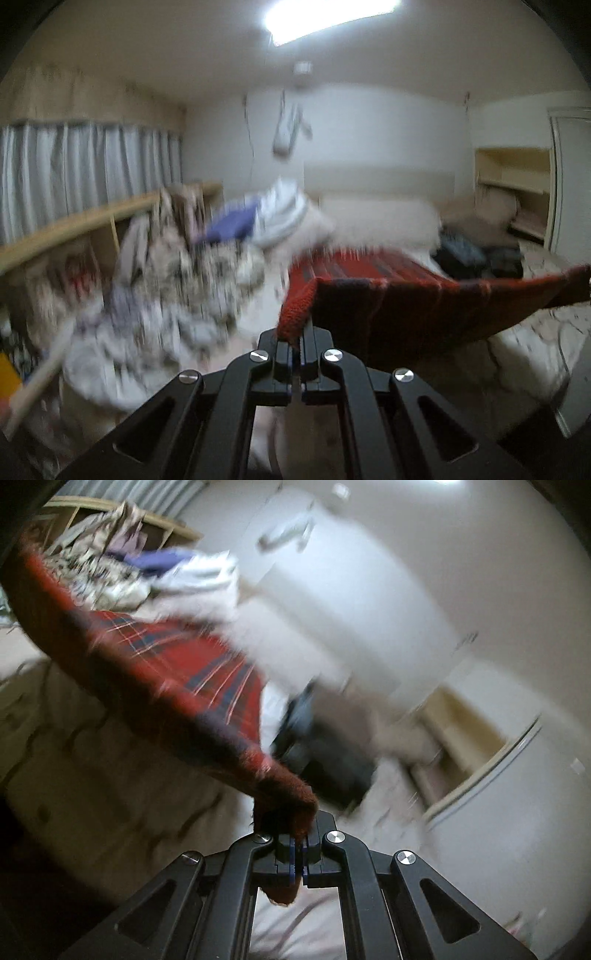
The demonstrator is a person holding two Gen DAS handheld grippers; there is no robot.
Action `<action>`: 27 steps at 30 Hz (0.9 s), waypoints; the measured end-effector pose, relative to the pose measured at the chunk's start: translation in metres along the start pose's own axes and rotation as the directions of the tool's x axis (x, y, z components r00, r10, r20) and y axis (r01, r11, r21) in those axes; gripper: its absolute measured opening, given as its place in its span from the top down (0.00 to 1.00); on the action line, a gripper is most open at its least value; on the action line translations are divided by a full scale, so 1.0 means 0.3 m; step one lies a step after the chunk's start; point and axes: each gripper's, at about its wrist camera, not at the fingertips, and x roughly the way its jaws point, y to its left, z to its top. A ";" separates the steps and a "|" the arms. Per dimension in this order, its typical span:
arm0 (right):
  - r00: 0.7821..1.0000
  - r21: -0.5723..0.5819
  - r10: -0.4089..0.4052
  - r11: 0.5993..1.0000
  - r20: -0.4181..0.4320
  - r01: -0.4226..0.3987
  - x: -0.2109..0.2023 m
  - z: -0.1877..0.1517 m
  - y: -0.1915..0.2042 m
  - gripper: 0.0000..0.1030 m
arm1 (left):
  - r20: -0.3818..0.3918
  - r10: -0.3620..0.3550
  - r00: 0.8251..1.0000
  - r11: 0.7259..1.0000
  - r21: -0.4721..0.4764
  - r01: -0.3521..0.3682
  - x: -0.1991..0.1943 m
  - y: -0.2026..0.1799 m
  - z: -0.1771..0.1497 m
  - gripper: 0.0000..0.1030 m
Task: Fold clothes
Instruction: 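Lower the held blanket flat onto the duvet with both tools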
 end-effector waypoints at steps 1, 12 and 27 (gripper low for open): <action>0.999 0.017 0.031 0.999 -0.038 -0.031 0.011 -0.050 0.016 0.99 | -0.029 0.005 1.000 1.000 0.007 -0.005 0.012 -0.001 -0.015 0.97; 0.960 -0.043 0.180 0.980 -0.216 -0.194 0.144 -0.238 0.474 0.99 | -0.232 0.029 0.972 0.992 0.127 0.001 0.149 -0.046 -0.171 0.97; 0.991 0.120 0.068 0.989 0.116 -0.082 -0.088 0.074 0.142 0.99 | 0.086 0.024 0.996 0.998 0.063 -0.029 -0.115 -0.062 0.140 0.97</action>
